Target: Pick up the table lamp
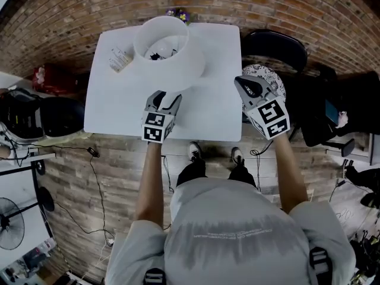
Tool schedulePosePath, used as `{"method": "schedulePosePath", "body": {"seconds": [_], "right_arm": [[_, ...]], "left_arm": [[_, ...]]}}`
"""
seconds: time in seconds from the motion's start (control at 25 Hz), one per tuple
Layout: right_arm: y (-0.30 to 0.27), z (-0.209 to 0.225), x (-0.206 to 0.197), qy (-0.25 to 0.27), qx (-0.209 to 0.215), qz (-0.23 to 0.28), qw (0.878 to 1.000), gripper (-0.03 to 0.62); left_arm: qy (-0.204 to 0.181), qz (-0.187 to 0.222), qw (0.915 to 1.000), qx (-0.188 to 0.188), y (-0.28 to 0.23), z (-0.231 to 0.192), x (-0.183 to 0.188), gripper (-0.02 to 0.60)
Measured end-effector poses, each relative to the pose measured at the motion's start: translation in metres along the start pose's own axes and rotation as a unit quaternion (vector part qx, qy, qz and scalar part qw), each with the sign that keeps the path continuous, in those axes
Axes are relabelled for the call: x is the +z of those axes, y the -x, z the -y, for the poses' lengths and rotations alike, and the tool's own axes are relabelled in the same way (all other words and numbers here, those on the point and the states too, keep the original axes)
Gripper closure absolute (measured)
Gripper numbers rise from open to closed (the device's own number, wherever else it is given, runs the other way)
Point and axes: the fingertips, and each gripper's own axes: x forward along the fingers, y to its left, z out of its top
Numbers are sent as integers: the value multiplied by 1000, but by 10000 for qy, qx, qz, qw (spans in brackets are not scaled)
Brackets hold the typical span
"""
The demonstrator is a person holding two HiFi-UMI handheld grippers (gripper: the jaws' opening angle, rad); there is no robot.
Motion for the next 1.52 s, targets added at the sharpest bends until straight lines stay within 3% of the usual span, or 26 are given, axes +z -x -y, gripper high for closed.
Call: {"method": "schedulePosePath", "body": {"seconds": [0.24, 0.6, 1.08, 1.52], "right_arm": [[-11, 4, -1, -172, -269, -118, 9994, 592], [-26, 8, -19, -542, -607, -463, 9956, 594], [-43, -1, -29, -869, -665, -582, 9923, 594], [-41, -4, -34, -997, -630, -651, 9909, 594]], "left_arm": [[19, 309, 9995, 30, -26, -31, 6, 360], [-181, 702, 9967, -372, -62, -42, 20, 351], [-119, 1121, 9911, -704, -75, -45, 20, 331], [-109, 1250, 9881, -888, -80, -40, 31, 346]]}}
